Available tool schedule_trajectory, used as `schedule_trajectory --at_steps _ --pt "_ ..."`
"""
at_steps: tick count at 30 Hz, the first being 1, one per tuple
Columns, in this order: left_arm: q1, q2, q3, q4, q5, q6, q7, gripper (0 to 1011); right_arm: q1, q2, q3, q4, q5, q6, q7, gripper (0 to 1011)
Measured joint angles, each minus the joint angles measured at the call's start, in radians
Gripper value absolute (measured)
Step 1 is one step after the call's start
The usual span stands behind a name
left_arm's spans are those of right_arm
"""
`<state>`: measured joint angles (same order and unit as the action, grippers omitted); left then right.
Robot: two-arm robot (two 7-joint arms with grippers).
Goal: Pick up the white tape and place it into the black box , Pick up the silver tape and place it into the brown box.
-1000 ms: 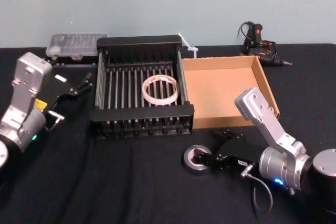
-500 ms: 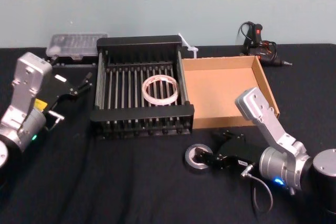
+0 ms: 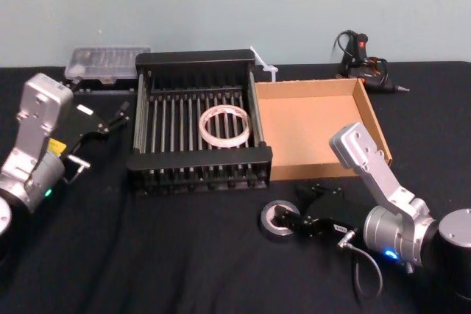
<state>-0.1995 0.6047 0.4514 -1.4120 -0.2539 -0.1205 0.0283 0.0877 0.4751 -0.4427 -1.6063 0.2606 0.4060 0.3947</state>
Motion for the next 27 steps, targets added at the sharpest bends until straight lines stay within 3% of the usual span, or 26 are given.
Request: schedule_trajectory --at_steps 23,27 --pt "0.0 0.0 0.0 0.0 0.0 0.0 0.0 1001 -0.002 -0.002 -0.001 0.001 -0.006 -0.015 0.011 496" --pt "0.0 0.0 0.0 0.0 0.0 0.0 0.0 1001 -0.002 -0.002 -0.001 0.001 -0.006 -0.018 0.014 433"
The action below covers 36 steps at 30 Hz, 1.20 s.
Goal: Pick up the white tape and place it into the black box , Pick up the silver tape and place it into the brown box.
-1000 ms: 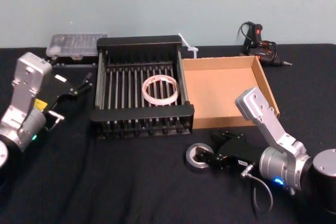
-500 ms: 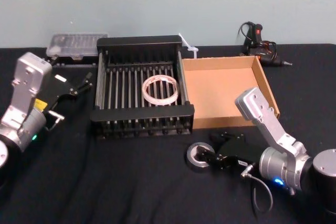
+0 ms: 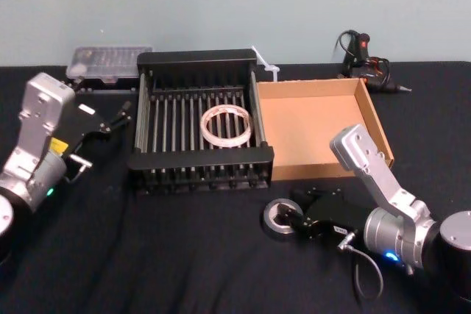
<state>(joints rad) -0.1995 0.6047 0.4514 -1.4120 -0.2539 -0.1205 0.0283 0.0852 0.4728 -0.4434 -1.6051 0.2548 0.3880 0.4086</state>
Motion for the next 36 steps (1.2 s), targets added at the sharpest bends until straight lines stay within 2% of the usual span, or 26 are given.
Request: schedule_trajectory --at_steps 6,11,13,36 --pt "0.0 0.0 0.0 0.0 0.0 0.0 0.0 1001 -0.002 0.0 0.001 -0.004 0.0 0.0 0.0 380" --pt "0.0 0.0 0.0 0.0 0.0 0.0 0.0 1001 -0.001 0.0 0.0 -0.004 -0.001 0.0 0.0 233" --pt "0.0 0.0 0.0 0.0 0.0 0.0 0.0 1001 0.0 0.0 0.0 -0.004 -0.001 0.0 0.001 213" --pt "0.0 0.0 0.0 0.0 0.0 0.0 0.0 1001 -0.008 -0.001 0.008 -0.032 0.024 -0.026 0.008 204"
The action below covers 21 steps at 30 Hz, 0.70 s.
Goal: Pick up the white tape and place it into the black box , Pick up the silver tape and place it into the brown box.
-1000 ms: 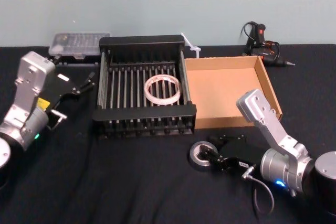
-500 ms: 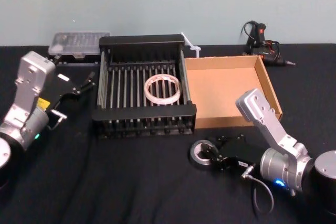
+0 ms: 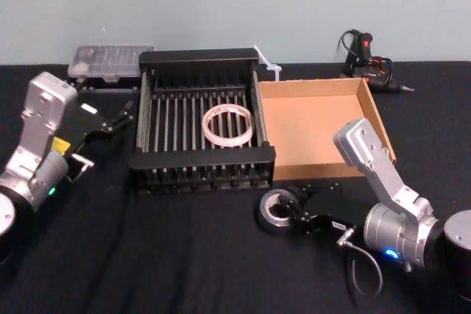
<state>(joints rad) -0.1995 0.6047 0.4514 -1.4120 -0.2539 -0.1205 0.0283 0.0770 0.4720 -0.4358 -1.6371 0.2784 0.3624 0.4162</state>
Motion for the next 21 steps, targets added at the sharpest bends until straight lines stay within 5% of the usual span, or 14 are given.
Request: schedule_trajectory --at_steps 21 --pt "0.0 0.0 0.0 0.0 0.0 0.0 0.0 1001 -0.038 0.028 0.015 -0.081 0.063 -0.048 0.007 204"
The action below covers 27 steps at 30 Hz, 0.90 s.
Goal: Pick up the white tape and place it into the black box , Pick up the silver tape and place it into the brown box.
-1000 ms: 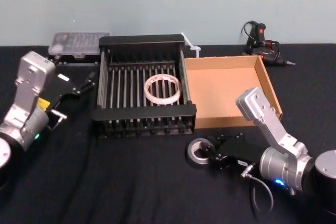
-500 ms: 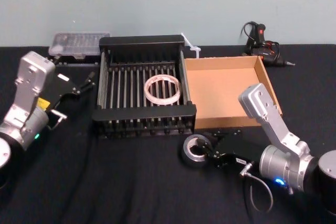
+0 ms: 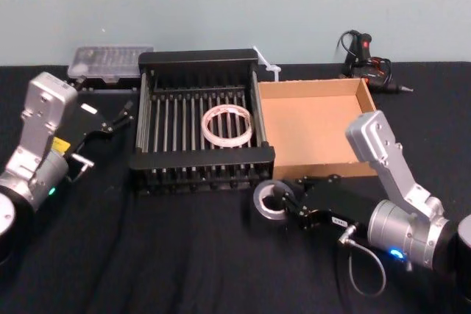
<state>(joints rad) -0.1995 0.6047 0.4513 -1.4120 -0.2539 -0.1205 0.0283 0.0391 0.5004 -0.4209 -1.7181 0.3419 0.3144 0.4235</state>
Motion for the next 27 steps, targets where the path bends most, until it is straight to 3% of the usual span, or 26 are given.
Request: schedule_trajectory --at_steps 14,27 --pt "0.0 0.0 0.0 0.0 0.0 0.0 0.0 1001 -0.005 0.009 0.015 -0.037 0.049 -0.075 -0.001 204" --pt "0.0 0.0 0.0 0.0 0.0 0.0 0.0 1001 0.029 -0.027 0.031 -0.027 0.078 -0.089 -0.049 204"
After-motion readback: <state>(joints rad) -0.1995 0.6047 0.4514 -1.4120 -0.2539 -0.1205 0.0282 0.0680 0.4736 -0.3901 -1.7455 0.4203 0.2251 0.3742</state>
